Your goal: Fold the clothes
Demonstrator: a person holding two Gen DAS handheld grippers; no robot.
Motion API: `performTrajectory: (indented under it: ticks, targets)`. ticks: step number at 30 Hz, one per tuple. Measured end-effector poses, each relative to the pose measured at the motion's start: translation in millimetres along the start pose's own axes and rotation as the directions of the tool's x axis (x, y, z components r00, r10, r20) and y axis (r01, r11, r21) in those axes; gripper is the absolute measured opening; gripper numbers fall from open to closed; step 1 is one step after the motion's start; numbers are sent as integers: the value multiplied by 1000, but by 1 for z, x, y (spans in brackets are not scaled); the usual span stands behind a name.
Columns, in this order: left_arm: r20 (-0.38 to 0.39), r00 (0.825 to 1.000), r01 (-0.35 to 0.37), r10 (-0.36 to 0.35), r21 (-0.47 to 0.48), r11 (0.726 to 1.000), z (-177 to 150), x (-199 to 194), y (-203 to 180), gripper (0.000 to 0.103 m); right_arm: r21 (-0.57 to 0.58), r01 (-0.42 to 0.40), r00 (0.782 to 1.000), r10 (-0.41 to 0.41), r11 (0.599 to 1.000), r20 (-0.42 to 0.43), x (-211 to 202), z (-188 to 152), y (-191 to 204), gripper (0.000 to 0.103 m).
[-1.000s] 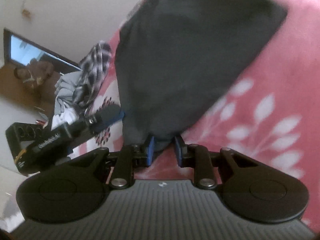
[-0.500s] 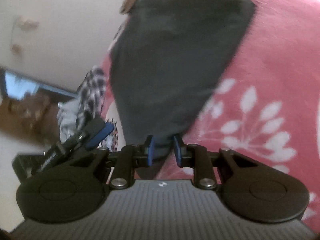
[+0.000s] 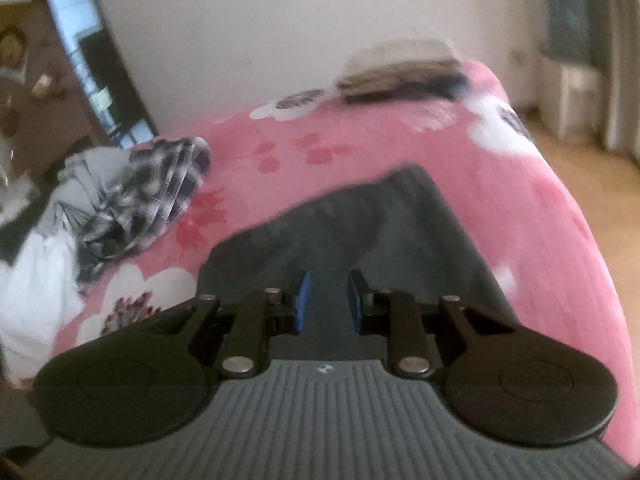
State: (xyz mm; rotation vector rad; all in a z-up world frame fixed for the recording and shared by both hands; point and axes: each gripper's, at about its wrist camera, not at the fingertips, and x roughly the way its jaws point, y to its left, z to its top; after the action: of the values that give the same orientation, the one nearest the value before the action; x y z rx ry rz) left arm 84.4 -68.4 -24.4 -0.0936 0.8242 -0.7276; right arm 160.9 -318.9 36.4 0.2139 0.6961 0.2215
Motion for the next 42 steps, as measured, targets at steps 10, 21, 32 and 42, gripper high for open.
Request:
performTrajectory:
  ticks: [10, 21, 32, 42]
  targets:
    - [89, 988, -127, 123, 41, 991, 44, 41, 25, 56, -19, 36, 999, -36, 999, 11, 49, 2, -2, 21]
    - [130, 981, -131, 146, -119, 984, 60, 64, 58, 56, 98, 48, 999, -50, 994, 20, 79, 24, -38, 21]
    - [98, 971, -188, 217, -246, 951, 69, 62, 77, 59, 251, -17, 1000, 15, 968, 10, 98, 31, -53, 22]
    - [110, 970, -190, 215, -198, 962, 57, -3, 50, 69, 293, -46, 992, 10, 955, 124, 4, 21, -24, 33]
